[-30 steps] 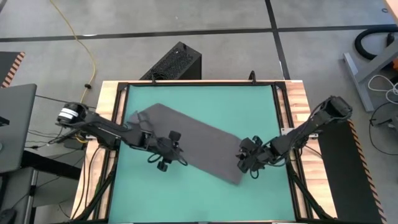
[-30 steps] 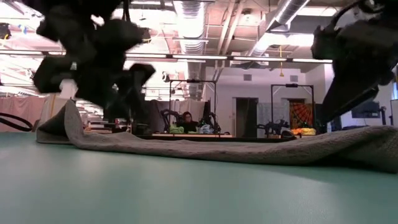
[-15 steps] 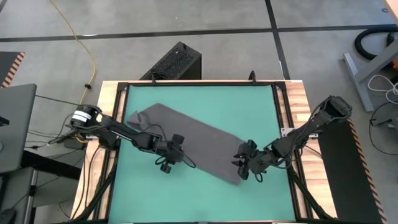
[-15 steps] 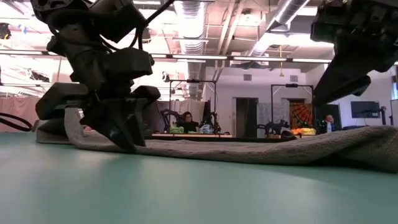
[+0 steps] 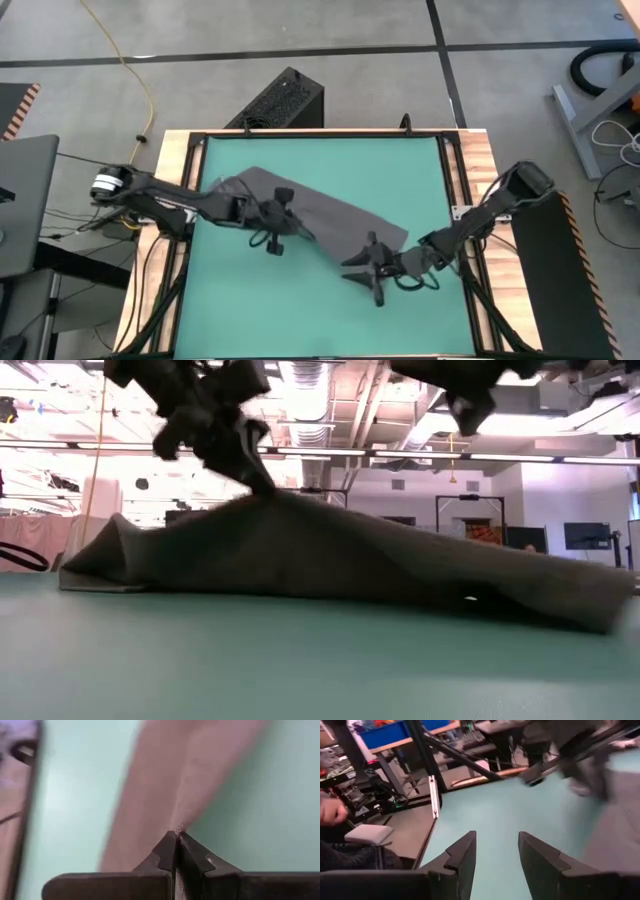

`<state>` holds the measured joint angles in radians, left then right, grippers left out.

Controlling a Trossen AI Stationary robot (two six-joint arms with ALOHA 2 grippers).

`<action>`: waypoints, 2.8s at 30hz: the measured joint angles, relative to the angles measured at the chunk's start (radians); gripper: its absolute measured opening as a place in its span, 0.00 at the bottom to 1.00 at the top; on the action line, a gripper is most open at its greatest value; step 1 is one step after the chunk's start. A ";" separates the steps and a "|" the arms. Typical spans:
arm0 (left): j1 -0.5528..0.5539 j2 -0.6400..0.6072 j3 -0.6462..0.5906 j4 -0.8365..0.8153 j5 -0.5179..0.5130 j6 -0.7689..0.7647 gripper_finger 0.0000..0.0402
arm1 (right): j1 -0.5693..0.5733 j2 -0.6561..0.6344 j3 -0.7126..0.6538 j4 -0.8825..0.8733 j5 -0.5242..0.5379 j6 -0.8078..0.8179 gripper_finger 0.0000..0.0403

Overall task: Roll towel
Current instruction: Roll the gray towel

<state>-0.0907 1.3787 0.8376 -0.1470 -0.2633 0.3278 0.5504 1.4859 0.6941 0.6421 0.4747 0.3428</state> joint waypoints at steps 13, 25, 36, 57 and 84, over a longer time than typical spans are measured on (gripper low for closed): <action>0.213 -0.177 0.011 -0.131 0.070 -0.039 0.00 | -0.102 0.356 0.403 -0.138 -0.063 -0.196 0.26; 0.205 -0.165 0.011 -0.260 0.153 -0.063 0.00 | -0.215 0.244 0.381 -0.723 -0.156 -0.061 0.05; 0.186 -0.165 0.008 -0.330 0.076 0.005 0.01 | -0.163 0.255 0.291 -0.730 -0.099 0.024 0.07; -0.169 0.006 0.008 -0.165 0.304 0.024 0.34 | -0.220 0.254 0.291 -0.705 -0.019 -0.001 0.06; -0.233 0.406 0.124 0.153 0.135 -0.058 0.07 | 0.006 0.226 0.291 -0.819 -0.018 0.057 0.06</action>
<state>-0.3233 1.7851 0.9611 0.0057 -0.1287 0.2695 0.5564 1.7120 0.9852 -0.1769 0.4562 0.3996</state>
